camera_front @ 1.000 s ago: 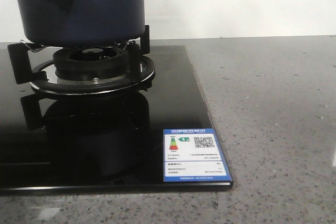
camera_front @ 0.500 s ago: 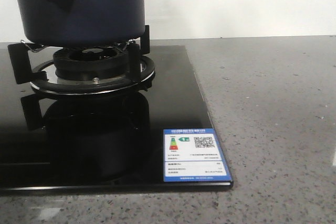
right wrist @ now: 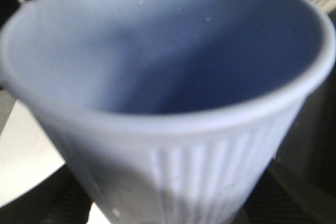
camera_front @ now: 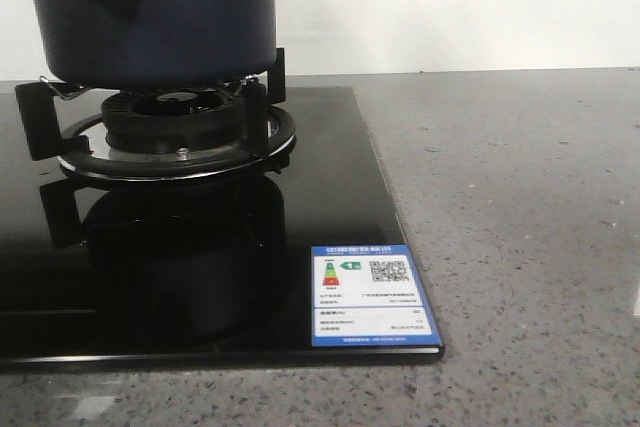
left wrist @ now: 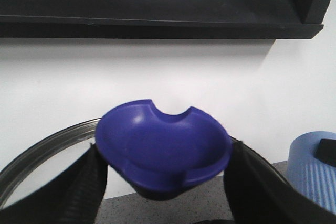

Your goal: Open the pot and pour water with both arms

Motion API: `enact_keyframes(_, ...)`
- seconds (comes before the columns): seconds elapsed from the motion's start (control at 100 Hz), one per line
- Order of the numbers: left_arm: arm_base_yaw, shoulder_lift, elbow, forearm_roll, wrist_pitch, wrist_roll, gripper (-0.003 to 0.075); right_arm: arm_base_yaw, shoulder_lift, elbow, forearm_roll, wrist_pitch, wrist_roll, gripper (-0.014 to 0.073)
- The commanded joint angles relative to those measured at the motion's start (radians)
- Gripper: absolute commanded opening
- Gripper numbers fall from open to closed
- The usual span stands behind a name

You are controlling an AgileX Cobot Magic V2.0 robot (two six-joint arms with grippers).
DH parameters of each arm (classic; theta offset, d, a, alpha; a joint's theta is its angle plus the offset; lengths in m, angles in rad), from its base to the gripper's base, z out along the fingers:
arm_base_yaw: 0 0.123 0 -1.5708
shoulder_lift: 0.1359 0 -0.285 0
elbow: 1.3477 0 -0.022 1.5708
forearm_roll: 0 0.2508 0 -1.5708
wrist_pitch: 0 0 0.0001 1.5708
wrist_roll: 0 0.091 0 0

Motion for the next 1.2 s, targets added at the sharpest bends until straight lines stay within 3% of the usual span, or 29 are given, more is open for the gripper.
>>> enact_keyframes(0.0,0.003,-0.035,-0.046,-0.019,-0.062,0.000,0.0399,-0.001,-0.049,-0.040,-0.037,0.009,-0.002,0.0330)
enact_keyframes(0.34,0.003,-0.035,-0.046,-0.019,-0.062,0.000,0.0400,-0.001,-0.049,-0.040,-0.040,0.008,0.000,0.0330)
enact_keyframes(0.51,0.003,-0.035,-0.046,-0.019,-0.062,0.000,0.0399,-0.001,-0.052,-0.044,-0.023,0.019,0.126,0.0329)
enact_keyframes(0.7,0.003,-0.035,-0.046,-0.019,-0.062,0.000,0.0400,-0.001,-0.078,-0.094,0.000,0.079,0.424,0.0329)
enact_keyframes(0.87,0.003,-0.035,-0.046,-0.017,-0.062,0.000,0.0399,-0.008,-0.158,-0.122,0.041,0.244,0.749,0.0329)
enact_keyframes(1.01,0.003,-0.035,-0.046,-0.017,-0.062,0.000,0.0399,-0.051,-0.245,-0.122,0.224,0.354,0.839,0.0329)
enact_keyframes(1.09,0.003,-0.035,-0.046,-0.017,-0.062,0.000,0.0399,-0.102,-0.292,-0.122,0.394,0.363,0.839,0.0329)
enact_keyframes(1.19,0.003,-0.035,-0.046,-0.017,-0.062,0.000,0.0399,-0.174,-0.358,-0.075,0.508,0.336,0.839,0.0329)
